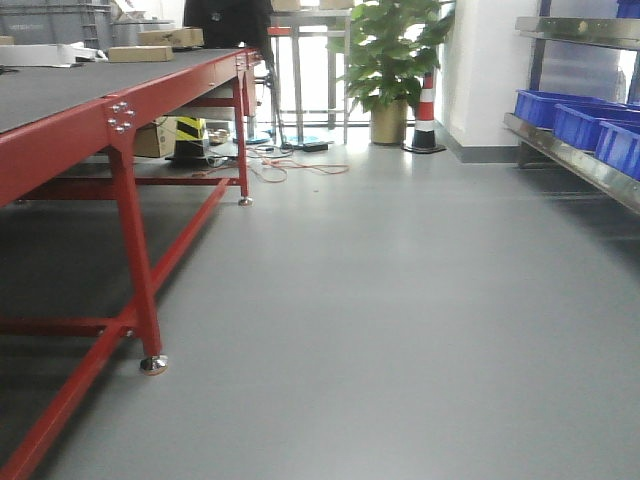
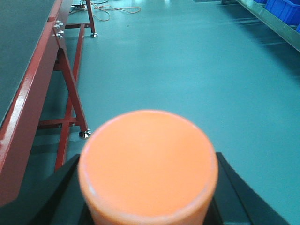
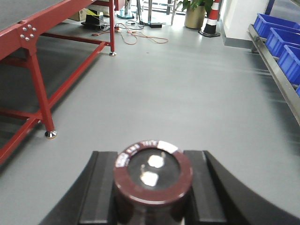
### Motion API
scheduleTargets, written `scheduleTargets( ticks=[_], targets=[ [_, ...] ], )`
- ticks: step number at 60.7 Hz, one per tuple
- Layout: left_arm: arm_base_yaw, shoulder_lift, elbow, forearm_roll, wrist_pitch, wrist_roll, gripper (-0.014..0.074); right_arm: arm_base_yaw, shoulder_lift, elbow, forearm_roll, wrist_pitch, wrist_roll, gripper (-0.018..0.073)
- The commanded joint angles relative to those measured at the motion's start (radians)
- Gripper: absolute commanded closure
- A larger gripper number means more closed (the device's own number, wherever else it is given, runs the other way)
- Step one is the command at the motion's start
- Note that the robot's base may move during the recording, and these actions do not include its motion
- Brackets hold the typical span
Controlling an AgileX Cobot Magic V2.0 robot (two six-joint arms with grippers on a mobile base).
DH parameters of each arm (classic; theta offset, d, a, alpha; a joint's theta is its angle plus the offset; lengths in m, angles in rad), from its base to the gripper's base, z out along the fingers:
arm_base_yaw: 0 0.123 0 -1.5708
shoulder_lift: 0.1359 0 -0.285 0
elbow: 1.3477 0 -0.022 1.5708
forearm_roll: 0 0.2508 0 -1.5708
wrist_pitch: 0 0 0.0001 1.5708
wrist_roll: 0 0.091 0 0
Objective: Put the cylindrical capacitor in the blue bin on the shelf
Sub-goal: 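Drive the base away from the table toward the blue bin shelf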
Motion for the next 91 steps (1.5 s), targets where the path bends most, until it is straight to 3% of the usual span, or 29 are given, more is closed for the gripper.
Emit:
scheduleTargets(
  ticks=[1,91],
  targets=[
    [-0.005,-0.007,-0.009,-0.001,-0.024,-0.002,0.0707,0.001,-0.004,-0.007,-0.006,-0.025,-0.007,0.0718],
    [-0.005,-0.007,-0.009,-0.001,-0.024,-0.002,0.0707,0.001,-0.004,-0.007,-0.006,-0.025,-0.007,0.0718]
  ],
)
